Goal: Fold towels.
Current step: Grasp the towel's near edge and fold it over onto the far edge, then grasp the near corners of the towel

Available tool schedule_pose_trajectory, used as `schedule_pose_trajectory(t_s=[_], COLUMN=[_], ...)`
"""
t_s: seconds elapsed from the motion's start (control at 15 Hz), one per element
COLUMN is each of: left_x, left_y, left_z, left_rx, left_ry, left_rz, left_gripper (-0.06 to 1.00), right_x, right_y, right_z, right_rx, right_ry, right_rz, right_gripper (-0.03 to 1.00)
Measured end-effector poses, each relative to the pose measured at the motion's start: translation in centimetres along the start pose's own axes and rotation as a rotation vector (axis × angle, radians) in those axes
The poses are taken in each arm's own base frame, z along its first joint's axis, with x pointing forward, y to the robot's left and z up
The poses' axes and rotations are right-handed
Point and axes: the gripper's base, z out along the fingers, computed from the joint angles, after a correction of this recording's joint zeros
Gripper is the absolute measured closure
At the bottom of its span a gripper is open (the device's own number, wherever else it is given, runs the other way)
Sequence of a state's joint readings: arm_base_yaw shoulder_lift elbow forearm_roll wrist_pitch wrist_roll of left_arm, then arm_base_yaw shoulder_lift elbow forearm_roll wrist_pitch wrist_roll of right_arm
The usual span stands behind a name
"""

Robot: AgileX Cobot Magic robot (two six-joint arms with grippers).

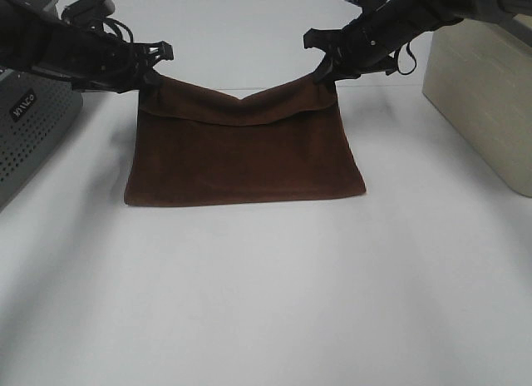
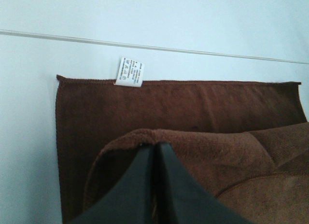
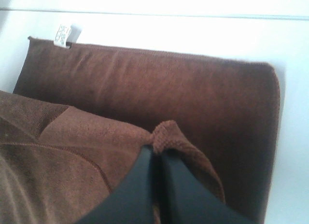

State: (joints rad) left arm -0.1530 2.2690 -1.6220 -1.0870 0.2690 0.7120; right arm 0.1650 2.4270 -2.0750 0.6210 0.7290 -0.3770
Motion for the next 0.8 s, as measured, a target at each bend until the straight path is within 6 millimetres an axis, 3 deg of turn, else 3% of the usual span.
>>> schedule_pose_trajectory(t_s=[0.33, 0.4, 0.47, 0.67, 0.8], left_x=[0.4, 0.3, 0.2, 0.0, -0.1], left_y=[1.3, 1.2, 1.1, 1.1, 0.7], left_z=[3.5, 3.6, 3.6, 3.6, 3.2], left_rx=[-0.021, -0.011, -0.007, -0.006, 0.015], left_ry=[-0.018, -0.013, -0.017, -0.020, -0.001], left_rz=[0.000, 0.001, 0.002, 0.009, 0.037], left_gripper=[0.93, 0.87, 0.77, 0.23, 0.11], right_x=[0.2, 0.3, 0.3, 0.1, 0.1], right_y=[-3.0, -3.2, -3.2, -3.2, -2.9], right_z=[2.3, 2.7, 2.7, 2.3, 1.3], right_rx=[0.066, 0.071, 0.073, 0.090, 0.111], right_ry=[-0.045, -0.044, -0.048, -0.048, 0.009], right_rz=[0.008, 0.009, 0.009, -0.016, -0.069], right_gripper=[0.97, 0.91, 0.79, 0.18, 0.07])
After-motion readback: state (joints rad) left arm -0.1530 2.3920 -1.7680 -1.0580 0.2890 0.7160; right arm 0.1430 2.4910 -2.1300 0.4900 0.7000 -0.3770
